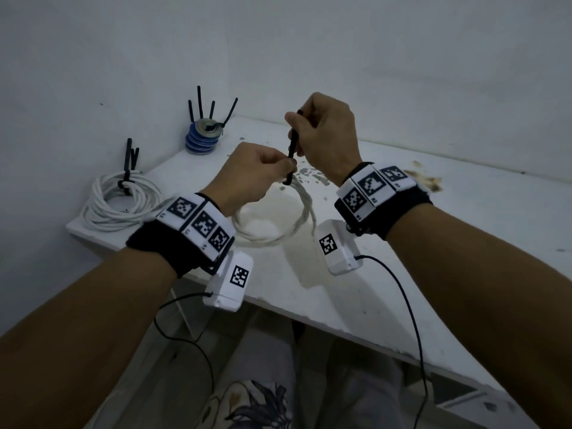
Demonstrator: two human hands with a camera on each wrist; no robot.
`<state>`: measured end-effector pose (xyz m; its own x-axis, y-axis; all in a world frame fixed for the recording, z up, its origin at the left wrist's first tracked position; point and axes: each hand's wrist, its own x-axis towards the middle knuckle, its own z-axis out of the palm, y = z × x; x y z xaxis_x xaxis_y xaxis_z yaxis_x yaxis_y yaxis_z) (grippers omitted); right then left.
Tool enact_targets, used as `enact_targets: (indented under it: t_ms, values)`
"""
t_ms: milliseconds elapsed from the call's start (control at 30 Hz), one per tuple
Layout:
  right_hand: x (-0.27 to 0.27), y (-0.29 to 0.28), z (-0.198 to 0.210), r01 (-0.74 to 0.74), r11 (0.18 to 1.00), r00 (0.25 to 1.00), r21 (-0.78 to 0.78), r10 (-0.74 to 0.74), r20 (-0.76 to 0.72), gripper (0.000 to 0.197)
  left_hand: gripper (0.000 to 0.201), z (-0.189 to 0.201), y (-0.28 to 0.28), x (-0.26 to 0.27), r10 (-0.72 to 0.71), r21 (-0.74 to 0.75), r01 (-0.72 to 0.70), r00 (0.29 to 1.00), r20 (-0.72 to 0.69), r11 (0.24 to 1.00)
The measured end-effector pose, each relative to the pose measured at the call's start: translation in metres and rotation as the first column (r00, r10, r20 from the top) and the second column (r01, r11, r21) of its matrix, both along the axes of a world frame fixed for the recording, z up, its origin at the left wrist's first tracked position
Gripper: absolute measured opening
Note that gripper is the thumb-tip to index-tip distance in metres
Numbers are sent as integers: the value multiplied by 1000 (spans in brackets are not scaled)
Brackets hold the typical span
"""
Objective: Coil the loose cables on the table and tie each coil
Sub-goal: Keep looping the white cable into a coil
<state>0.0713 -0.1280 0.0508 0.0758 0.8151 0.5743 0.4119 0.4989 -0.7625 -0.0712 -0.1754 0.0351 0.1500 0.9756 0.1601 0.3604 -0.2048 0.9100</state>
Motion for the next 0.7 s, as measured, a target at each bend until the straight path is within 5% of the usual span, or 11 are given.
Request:
enact_targets:
  t_ms: [300,400,533,633,700]
  values:
    - [-54,22,-15,156,969,986,-190,-141,86,33,23,-1,-19,-37,118,25,-119,992,53,993]
    - [-74,15,-8,-90,946,992,-311,56,-116,26,21,7,-10,-69,256,-48,-252,953,164,967]
    - [-91,2,-14,-371,724,913,-581,398,-88,47,18,6,10,-125,479,-249,-411,711,515,877]
    - [-110,-6,-34,-488,584,849,-648,489,-198,32,20,-2,21,-160,550,-325,-446,630,548,834]
    - [-127,-3,-46,-508,601,853,-617,450,-264,25,29,-12,28,-176,607,-351,-496,615,503,794]
